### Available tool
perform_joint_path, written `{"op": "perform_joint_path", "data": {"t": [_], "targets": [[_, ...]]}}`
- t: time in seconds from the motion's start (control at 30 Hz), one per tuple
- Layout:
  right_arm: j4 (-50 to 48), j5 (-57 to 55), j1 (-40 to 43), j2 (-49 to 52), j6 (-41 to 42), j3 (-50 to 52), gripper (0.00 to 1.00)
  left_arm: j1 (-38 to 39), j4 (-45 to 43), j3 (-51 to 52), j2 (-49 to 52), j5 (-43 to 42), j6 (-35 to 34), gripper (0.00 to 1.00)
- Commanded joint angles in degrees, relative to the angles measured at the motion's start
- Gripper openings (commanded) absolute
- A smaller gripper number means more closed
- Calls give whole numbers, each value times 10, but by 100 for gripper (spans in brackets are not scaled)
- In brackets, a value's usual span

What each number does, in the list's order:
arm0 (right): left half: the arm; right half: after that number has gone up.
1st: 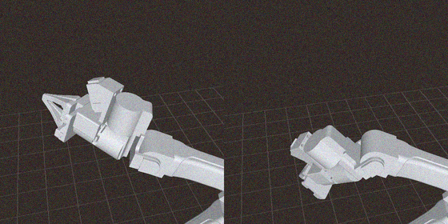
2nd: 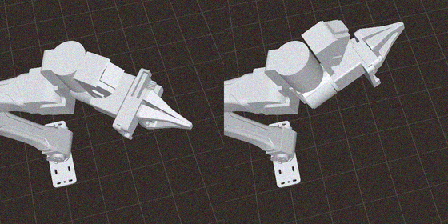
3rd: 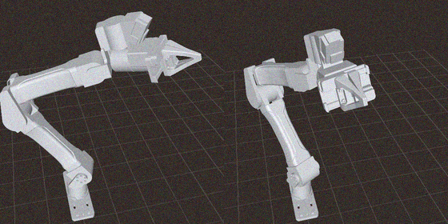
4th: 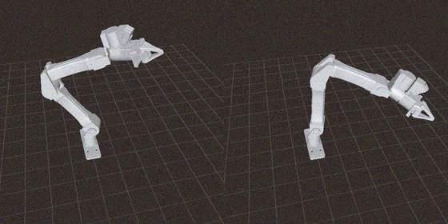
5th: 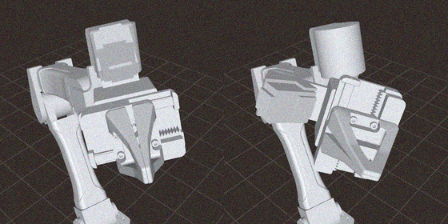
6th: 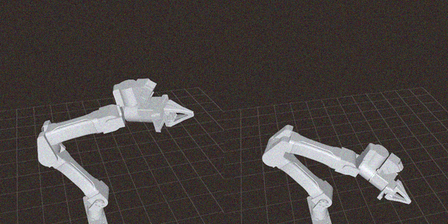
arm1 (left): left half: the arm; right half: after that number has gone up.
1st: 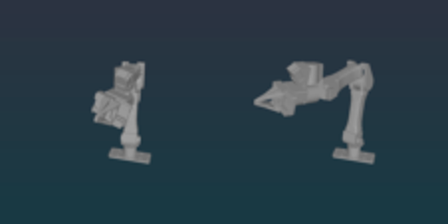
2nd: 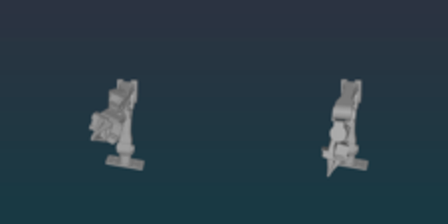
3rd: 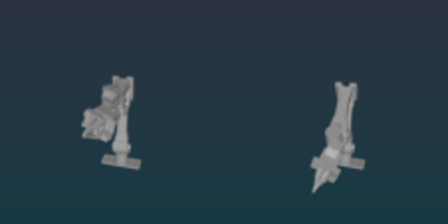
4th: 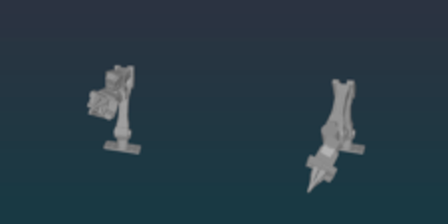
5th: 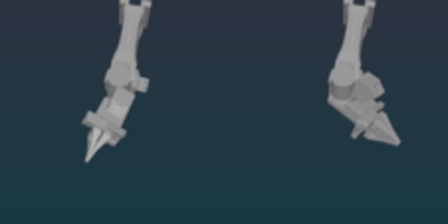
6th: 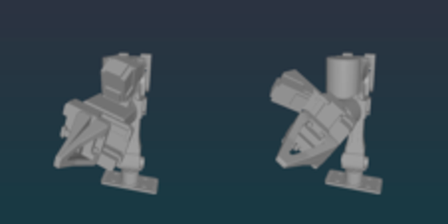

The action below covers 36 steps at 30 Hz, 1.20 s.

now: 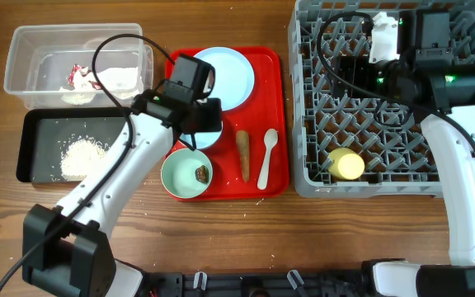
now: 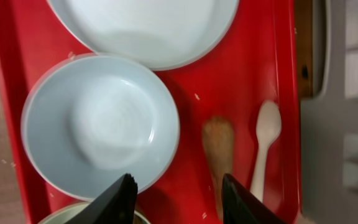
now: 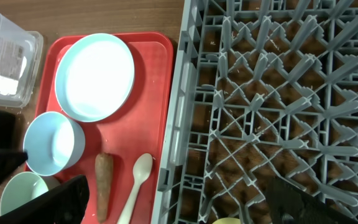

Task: Sort waste into correct bins and load items into the dishwasher rack
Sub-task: 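Return the empty bowl to the red tray with the left gripper, then grasp the small green bowl with the left gripper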

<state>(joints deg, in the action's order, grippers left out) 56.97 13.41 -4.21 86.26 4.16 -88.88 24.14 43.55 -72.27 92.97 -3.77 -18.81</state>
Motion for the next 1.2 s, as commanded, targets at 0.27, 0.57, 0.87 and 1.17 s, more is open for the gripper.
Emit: {"op": "perform_joint_path", "data": {"t": [0.27, 0.57, 0.87, 1.17], "targets": [[1, -5, -3, 5, -12, -2, 92, 110, 88, 58, 47, 68, -167, 45], [2, -5, -3, 7, -12, -2, 92, 110, 37, 113, 47, 98, -179, 37], [11, -5, -3, 7, -12, -2, 92, 110, 12, 141, 47, 94, -179, 20], [12, -5, -3, 7, -25, -2, 92, 110, 99, 89, 9, 90, -176, 4]]}}
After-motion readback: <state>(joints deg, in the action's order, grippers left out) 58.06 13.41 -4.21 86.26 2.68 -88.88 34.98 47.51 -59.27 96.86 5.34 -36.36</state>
